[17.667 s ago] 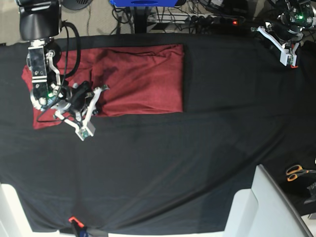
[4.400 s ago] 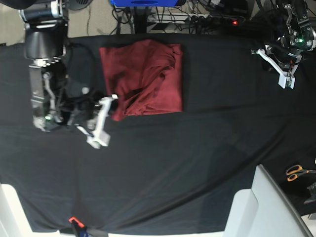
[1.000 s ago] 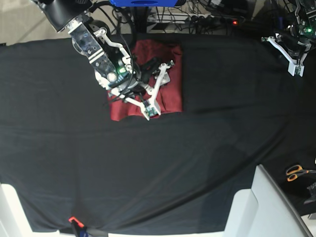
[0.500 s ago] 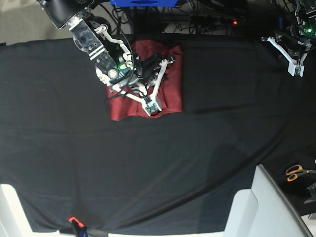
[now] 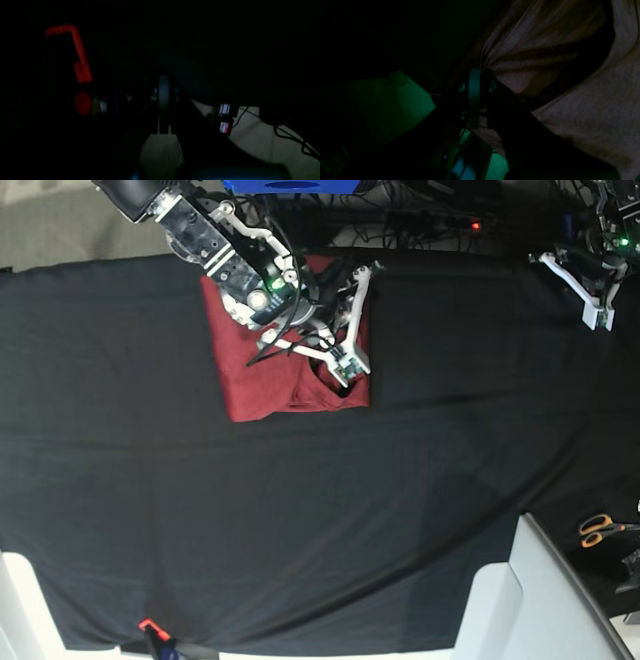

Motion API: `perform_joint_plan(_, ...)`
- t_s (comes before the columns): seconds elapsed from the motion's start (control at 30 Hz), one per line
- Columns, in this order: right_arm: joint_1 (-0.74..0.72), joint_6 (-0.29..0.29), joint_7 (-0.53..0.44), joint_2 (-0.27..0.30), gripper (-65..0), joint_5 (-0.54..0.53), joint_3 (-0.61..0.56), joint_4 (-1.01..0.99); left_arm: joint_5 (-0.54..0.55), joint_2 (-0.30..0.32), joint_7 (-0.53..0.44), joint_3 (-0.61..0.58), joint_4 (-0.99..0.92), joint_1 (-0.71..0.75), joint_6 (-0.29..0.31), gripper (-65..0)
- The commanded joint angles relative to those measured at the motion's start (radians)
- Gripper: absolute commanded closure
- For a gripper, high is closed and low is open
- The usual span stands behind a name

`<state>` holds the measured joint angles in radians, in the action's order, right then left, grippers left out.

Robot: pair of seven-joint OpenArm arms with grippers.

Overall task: Fold the T-shirt properly
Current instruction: 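Press and tuck the folded shirt flat with the right gripper, then grasp the folded shirt edge with the right gripper and lift it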

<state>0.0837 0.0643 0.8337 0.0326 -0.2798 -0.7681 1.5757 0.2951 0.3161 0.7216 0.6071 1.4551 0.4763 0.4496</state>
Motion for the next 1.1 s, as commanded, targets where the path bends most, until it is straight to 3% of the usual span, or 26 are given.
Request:
perform_joint_plan(0.0, -0.009, -0.001, -0.015, -0.009, -2.7, -0.005, -0.001, 0.022, 0.006, 0.018, -0.013, 0.007, 0.014, 0.0, -0.001, 0.0)
perform_joint_plan(0.6, -0.051, -0.001, -0.023, -0.012, -3.6, -0.006, -0.001, 0.005, 0.006, 0.018, -0.013, 0.007, 0.019, 0.002, -0.001, 0.0)
perform_joint_plan(0.7, -0.049, -0.005, -0.015, -0.041, -3.9, -0.008, -0.001, -0.021, 0.006, 0.018, -0.013, 0.007, 0.016, 0.002, -0.001, 0.0)
perform_joint_plan(0.77, -0.049, -0.007, -0.014, -0.046, -7.1, -0.006, -0.006, -0.028, 0.006, 0.018, -0.013, 0.007, 0.017, 0.002, -0.001, 0.0)
perform_joint_plan(0.97, -0.051, -0.008, -0.015, -0.044, -31.1, -0.006, -0.004, 0.025, 0.006, 0.018, -0.013, 0.007, 0.014, 0.002, -0.001, 0.0)
perform_joint_plan(1.07, -0.051, -0.008, -0.018, -0.029, -34.1, -0.002, -0.001, 0.101, 0.006, 0.018, -0.013, 0.007, 0.014, 0.002, -0.001, 0.0)
